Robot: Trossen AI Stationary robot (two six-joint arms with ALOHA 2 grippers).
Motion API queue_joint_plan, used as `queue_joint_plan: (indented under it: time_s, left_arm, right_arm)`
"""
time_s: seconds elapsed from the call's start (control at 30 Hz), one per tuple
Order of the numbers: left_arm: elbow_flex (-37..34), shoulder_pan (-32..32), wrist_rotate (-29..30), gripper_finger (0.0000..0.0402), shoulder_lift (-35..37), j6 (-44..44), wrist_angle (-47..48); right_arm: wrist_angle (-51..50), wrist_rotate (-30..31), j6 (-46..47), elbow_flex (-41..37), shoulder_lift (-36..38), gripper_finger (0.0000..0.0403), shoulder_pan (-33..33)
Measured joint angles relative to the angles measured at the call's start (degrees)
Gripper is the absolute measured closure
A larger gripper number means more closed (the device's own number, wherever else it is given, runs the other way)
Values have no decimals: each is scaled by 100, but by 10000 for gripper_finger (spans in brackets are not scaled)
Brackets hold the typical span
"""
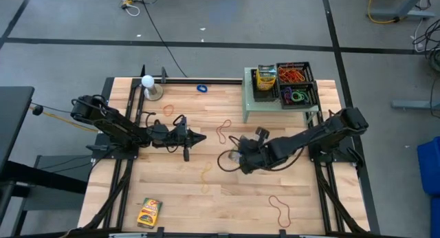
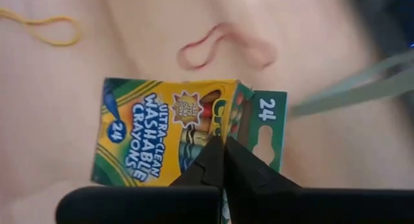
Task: Pick & Place Office Desk Supplies
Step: Put the right yellow crayon box into the left black bin on the shelf
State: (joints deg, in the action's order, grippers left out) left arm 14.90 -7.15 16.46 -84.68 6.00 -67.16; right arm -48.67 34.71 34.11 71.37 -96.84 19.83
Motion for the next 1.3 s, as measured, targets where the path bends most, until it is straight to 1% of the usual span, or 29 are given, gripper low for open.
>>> queue_joint_plan:
  time_s: [0.13,0.27,0.43,0.53,0.6,0.67,0.73,0.8,0.9,1.13,1.3]
  left_arm:
    - [0,2,-1,390,0,0,-2]
    - [0,1,-1,390,0,0,-2]
    - [0,0,1,390,0,0,-2]
    - [0,0,1,390,-1,0,-2]
    - [0,0,0,390,-1,0,-2]
    - [0,0,0,390,-1,0,0]
    - [0,0,1,390,0,0,2]
    - [0,0,1,390,0,-5,2]
    - [0,0,1,390,0,-64,-2]
    - [0,0,1,390,-1,-69,-28]
    - [0,2,1,390,-1,-63,-26]
  right_arm:
    - [-744,1171,-686,559,0,401,203]
    - [-1179,2451,-1572,901,0,401,214]
    - [-1274,4201,-3346,1128,4,402,-67]
    - [-1304,4909,-4407,1159,49,402,-411]
    - [-1545,5105,-4718,1159,128,402,-666]
    - [-2044,5337,-4709,1159,254,402,-896]
    - [-2652,5524,-4381,1159,394,402,-1085]
    - [-3314,5537,-3849,1153,505,403,-1200]
    - [-3900,5532,-3244,899,659,403,-1292]
    - [-3999,5526,-2558,136,876,403,-1457]
    - [-3952,5526,-2442,-74,876,403,-1567]
